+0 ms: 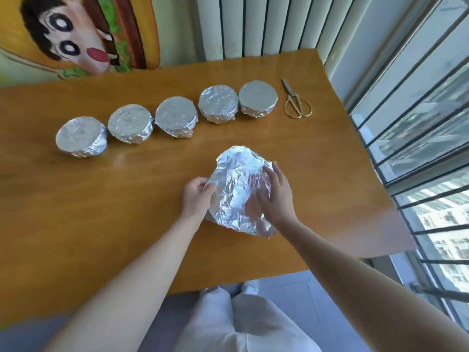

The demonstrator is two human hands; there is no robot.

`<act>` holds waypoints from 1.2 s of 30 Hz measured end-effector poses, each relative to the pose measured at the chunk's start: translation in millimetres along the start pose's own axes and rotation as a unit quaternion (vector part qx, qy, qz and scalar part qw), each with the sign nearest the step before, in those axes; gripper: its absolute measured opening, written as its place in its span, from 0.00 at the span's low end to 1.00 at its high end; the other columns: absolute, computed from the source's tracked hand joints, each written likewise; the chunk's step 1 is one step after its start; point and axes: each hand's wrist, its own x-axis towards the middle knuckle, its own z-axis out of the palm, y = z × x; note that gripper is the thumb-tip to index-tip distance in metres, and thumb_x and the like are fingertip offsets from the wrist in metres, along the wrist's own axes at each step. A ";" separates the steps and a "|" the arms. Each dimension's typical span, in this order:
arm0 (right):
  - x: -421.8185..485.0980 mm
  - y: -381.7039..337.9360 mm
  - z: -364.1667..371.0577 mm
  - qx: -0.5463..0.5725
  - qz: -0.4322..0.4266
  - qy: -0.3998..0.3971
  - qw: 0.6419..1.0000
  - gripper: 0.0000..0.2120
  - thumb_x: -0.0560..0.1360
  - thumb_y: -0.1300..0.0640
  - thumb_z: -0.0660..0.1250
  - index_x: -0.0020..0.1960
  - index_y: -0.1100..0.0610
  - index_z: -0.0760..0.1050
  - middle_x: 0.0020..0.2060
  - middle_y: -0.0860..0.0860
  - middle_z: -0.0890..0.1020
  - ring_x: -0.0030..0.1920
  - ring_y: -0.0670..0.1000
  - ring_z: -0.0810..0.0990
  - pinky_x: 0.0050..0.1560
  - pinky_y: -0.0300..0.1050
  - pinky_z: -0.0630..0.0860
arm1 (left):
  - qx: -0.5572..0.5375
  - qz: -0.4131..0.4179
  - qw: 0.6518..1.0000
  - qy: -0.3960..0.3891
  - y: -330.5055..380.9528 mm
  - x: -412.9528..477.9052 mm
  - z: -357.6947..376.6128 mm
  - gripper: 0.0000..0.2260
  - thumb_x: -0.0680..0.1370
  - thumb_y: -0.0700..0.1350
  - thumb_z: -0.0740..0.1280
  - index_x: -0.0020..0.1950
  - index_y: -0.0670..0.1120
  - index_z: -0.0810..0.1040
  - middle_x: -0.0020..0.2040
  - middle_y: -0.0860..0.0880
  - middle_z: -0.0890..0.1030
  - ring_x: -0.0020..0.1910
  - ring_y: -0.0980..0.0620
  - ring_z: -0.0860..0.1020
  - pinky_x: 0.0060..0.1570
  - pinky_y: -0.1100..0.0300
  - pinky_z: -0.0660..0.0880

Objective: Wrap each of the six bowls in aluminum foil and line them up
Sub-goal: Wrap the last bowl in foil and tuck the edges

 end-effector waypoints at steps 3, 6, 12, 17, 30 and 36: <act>2.1 -13.2 20.3 -0.024 -0.039 -0.041 0.998 0.38 0.72 0.38 0.47 0.75 0.58 0.64 0.79 0.55 0.57 0.76 0.58 0.61 0.72 0.57 0.59 | -0.029 -0.027 0.999 0.025 -13.6 5.3 -27.7 0.05 0.77 0.33 0.63 0.42 0.39 0.76 0.31 0.47 0.75 0.22 0.60 0.71 0.28 0.66 0.70; 3.4 -20.1 40.2 -0.068 -0.061 -0.084 0.992 0.40 0.72 0.36 0.47 0.78 0.56 0.59 0.80 0.53 0.53 0.78 0.56 0.56 0.75 0.56 0.52 | -0.036 -0.043 0.997 0.046 -29.2 11.5 -46.5 0.04 0.77 0.33 0.63 0.43 0.38 0.77 0.31 0.47 0.75 0.25 0.59 0.72 0.29 0.68 0.69; 2.2 -16.6 58.7 -0.130 -0.027 -0.121 0.984 0.45 0.68 0.33 0.45 0.80 0.55 0.50 0.80 0.50 0.48 0.80 0.51 0.48 0.77 0.53 0.46 | -0.047 -0.076 0.996 -0.011 -50.0 24.7 -59.6 0.04 0.77 0.35 0.66 0.52 0.37 0.77 0.37 0.43 0.78 0.35 0.50 0.74 0.31 0.67 0.71; 0.0 -18.7 52.1 -0.158 -0.044 -0.133 0.977 0.49 0.67 0.29 0.42 0.81 0.56 0.46 0.80 0.49 0.43 0.80 0.48 0.43 0.77 0.49 0.40 | 0.107 -0.004 0.988 0.112 -60.9 27.8 -60.3 0.34 0.70 0.65 0.63 0.69 0.44 0.67 0.63 0.44 0.74 0.61 0.46 0.73 0.61 0.49 0.71; 8.4 -15.9 36.5 -0.128 -0.106 -0.085 0.982 0.29 0.75 0.54 0.56 0.75 0.59 0.63 0.77 0.58 0.60 0.74 0.60 0.60 0.73 0.60 0.60 | 0.502 0.282 0.803 -0.152 -43.1 39.3 -10.0 0.56 0.64 0.79 0.48 0.81 0.48 0.38 0.80 0.46 0.32 0.77 0.49 0.30 0.77 0.47 0.33; 19.5 -10.0 32.4 -0.073 -0.198 -0.160 0.964 0.33 0.74 0.50 0.57 0.76 0.62 0.61 0.78 0.59 0.58 0.77 0.60 0.58 0.74 0.60 0.58 | 0.540 0.250 0.785 -0.174 -45.0 43.6 -6.8 0.64 0.57 0.84 0.47 0.78 0.45 0.29 0.77 0.43 0.26 0.75 0.44 0.25 0.75 0.39 0.34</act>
